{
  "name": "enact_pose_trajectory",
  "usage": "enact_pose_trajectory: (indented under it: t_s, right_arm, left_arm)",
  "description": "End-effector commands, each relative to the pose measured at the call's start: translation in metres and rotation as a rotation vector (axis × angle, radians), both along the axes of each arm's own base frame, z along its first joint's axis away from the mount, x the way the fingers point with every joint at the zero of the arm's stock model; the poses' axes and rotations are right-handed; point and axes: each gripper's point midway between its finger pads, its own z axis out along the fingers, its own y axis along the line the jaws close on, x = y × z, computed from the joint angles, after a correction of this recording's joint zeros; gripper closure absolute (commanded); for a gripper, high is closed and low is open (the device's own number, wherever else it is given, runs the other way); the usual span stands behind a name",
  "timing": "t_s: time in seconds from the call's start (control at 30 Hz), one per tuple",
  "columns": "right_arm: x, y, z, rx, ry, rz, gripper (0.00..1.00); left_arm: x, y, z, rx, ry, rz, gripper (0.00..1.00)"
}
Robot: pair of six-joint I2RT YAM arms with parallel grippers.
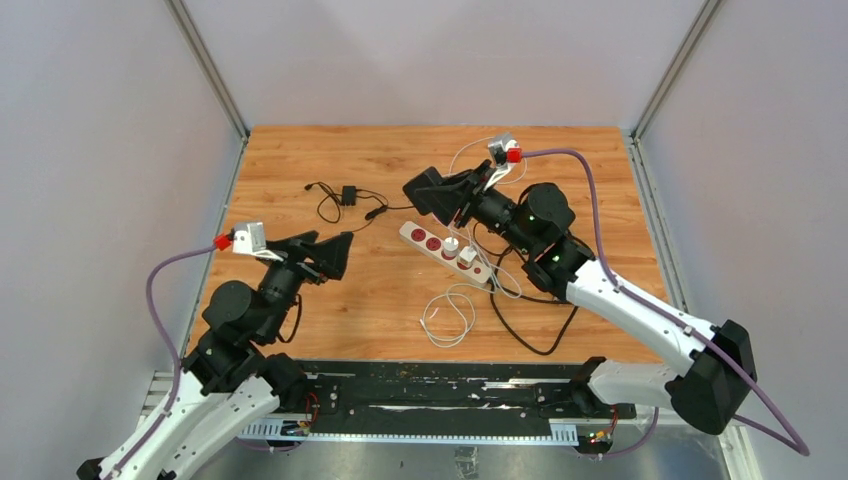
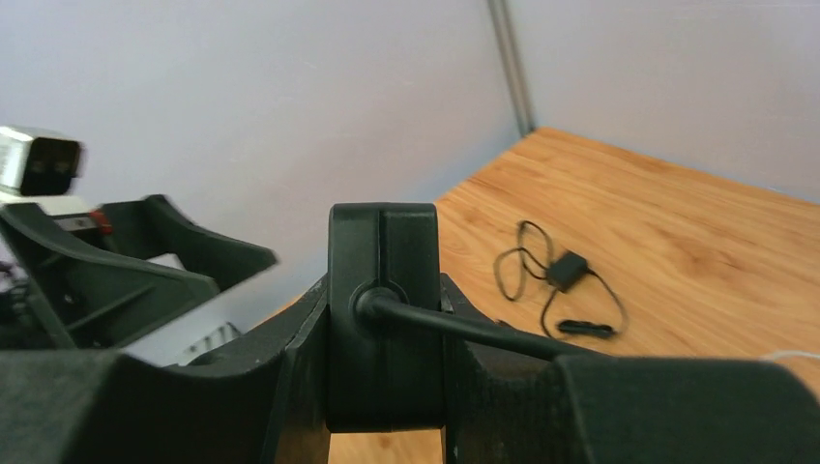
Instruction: Insert the plug
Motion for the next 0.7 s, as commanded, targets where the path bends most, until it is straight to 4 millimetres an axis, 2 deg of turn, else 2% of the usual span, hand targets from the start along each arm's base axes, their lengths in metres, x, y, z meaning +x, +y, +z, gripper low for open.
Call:
enact_pose_trajectory:
  t_s: [0.0, 0.13, 0.33, 0.53, 0.67]
  right_arm:
    - [0.039, -0.017, -0.024, -0.136, -0.062, -0.105, 1.00]
    - [0.063, -0.014, -0.060, -0.240, -0.078, -0.098, 1.00]
    - [0.076, 0.003, -0.115, -0.442, -0.142, 0.009, 1.00]
    - [0.092, 0.010, -0.176, -0.607, -0.133, 0.082, 1.00]
    - [0.101, 0.008, -0.204, -0.673, -0.126, 0.079, 1.00]
  left_arm:
    - [0.004, 0.079, -0.051, 0.122, 0.210, 0.388, 0.00]
    - [-0.001, 0.095, -0.058, 0.114, 0.226, 0.453, 0.00]
    - [-0.003, 0.099, -0.060, 0.115, 0.211, 0.462, 0.00]
    - [-0.002, 0.100, -0.066, 0.125, 0.221, 0.469, 0.00]
    - [-0.001, 0.100, -0.068, 0.132, 0.225, 0.474, 0.00]
